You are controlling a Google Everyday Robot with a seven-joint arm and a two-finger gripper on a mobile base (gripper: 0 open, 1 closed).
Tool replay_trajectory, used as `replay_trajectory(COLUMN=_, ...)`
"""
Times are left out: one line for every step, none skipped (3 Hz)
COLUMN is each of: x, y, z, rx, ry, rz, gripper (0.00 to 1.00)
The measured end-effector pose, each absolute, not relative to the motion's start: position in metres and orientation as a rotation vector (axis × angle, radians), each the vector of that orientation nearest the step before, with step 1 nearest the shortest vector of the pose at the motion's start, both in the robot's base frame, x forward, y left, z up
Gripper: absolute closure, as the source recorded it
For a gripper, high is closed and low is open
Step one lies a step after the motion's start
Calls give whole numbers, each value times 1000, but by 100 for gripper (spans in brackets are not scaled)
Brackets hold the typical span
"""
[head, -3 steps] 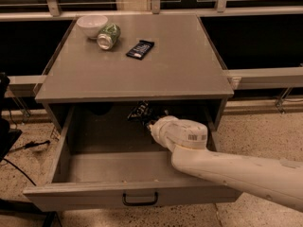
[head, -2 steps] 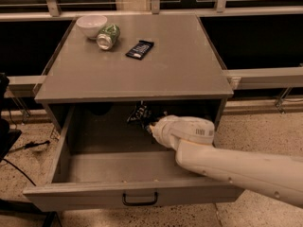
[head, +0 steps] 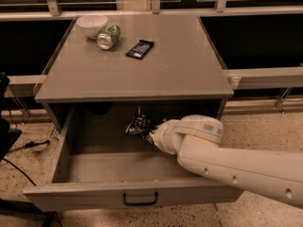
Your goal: Pick blue chip bag from top drawer and place on counter
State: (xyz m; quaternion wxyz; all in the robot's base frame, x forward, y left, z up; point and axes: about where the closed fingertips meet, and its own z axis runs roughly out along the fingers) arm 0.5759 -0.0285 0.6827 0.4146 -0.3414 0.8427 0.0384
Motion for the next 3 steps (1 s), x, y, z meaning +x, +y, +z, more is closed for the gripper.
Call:
replay_trajectory(x=550, y=-37, z=699, rx=-909, ry=2161, rz=84, gripper=100)
replay_trajectory(x=546, y=-34, z=699, rx=-928, ry=2165, rz=102, gripper=100)
replay_trajectory(x=549, y=-25, z=699, rx=-968, ry=2155, rz=124, gripper=100)
